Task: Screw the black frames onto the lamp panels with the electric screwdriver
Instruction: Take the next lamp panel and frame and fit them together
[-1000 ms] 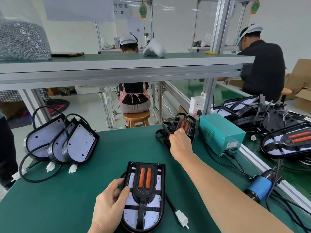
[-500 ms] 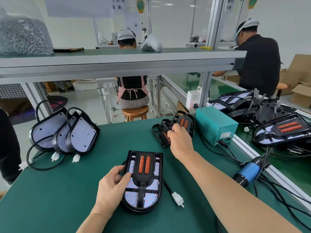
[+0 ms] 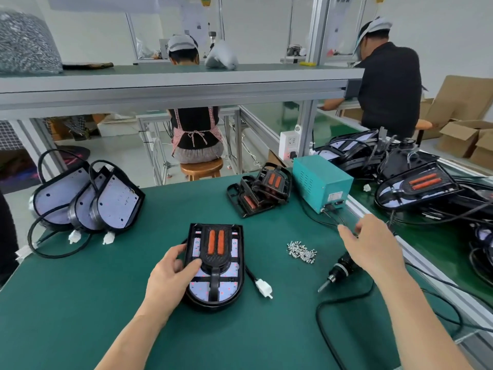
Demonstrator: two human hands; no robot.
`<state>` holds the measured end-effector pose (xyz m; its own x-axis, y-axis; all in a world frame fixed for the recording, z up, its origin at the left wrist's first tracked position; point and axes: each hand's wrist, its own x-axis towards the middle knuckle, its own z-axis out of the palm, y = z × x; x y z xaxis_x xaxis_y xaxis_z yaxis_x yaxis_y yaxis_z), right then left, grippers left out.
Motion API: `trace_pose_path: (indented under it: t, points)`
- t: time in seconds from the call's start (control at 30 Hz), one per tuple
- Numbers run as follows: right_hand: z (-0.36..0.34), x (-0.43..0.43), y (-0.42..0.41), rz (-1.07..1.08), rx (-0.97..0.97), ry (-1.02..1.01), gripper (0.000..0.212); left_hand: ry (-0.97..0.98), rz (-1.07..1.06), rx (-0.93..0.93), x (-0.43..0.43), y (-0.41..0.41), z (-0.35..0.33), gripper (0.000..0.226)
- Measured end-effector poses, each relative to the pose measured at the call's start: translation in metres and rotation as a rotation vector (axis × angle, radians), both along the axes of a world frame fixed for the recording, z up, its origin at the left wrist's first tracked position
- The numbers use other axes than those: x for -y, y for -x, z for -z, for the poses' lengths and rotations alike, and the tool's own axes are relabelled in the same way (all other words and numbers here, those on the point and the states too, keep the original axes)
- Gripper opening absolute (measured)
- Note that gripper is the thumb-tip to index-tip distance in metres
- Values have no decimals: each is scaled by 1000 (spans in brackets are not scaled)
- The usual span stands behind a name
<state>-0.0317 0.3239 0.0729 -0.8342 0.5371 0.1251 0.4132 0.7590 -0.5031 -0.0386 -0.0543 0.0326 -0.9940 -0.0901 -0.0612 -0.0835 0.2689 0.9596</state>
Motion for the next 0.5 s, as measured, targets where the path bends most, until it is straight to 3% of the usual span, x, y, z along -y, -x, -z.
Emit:
trace_pose_path:
  t: [0.13,0.3,0.4,0.5]
  points:
    - [19,0,-27,45,125,61,53,106,-43,19,-12,-8,-2,43]
    - [24,8,-18,84,93,177,82,182,-52,5,-27,-15,2,32]
    - [28,8,-15,120,84,246,61,239,-27,0,-31,-18,6,28]
    - [31,8,-17,158,-18,366,57,252,-154,-51,-34,-20,-1,39]
